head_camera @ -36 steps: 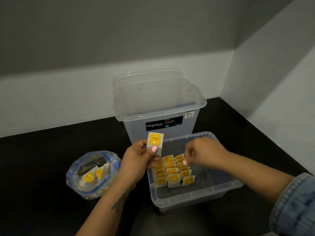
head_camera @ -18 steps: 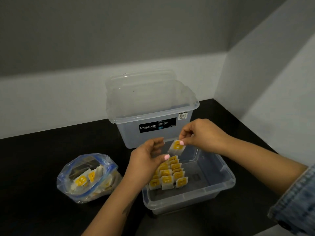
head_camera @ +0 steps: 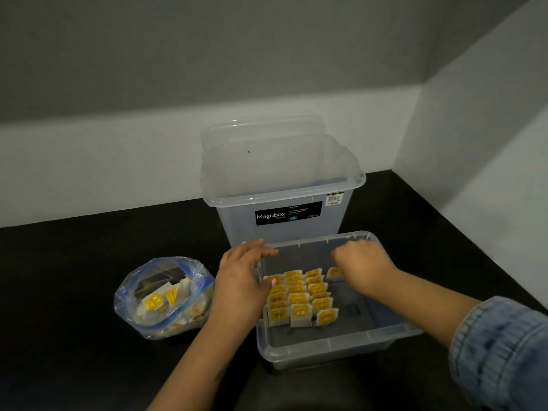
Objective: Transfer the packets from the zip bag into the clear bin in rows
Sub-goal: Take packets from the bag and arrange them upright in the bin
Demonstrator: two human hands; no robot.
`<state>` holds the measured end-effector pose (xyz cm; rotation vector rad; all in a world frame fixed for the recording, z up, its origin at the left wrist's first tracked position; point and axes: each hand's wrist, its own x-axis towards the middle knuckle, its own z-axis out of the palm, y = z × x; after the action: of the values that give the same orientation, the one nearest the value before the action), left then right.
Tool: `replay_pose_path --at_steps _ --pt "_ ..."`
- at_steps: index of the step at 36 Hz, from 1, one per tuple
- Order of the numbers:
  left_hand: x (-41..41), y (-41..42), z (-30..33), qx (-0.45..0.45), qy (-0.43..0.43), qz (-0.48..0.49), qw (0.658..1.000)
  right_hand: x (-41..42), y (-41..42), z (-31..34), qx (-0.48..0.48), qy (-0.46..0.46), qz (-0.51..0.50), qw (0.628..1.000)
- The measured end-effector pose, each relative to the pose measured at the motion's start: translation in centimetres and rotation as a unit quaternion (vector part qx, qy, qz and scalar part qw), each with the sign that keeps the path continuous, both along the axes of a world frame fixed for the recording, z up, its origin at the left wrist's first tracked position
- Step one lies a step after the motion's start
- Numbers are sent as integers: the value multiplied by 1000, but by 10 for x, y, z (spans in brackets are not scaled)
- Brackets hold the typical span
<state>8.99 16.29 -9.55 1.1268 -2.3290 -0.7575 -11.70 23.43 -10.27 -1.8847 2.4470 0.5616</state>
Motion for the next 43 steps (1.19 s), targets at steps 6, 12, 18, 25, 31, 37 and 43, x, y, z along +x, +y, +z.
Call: replay_pose_path --at_steps 6,12,18,25,31,37,43 --pt "3 1 -2 9 -3 -3 1000 4 -6 -8 11 16 11 1000" --pt "3 1 -5 8 -4 -2 1000 5 -9 -11 29 22 17 999" --pt "3 2 -5 16 9 4 1000 7 -8 -11 37 41 36 998" --pt "6 7 -3 19 59 25 998 3 -7 -5 11 41 45 998" --pt "31 2 0 2 88 51 995 6 -3 12 -70 0 25 997" --pt "72 -24 5 -2 86 112 990 32 -15 43 -131 -64 9 989" --pt "113 -54 8 -39 53 148 987 82 -38 60 -212 -130 46 968"
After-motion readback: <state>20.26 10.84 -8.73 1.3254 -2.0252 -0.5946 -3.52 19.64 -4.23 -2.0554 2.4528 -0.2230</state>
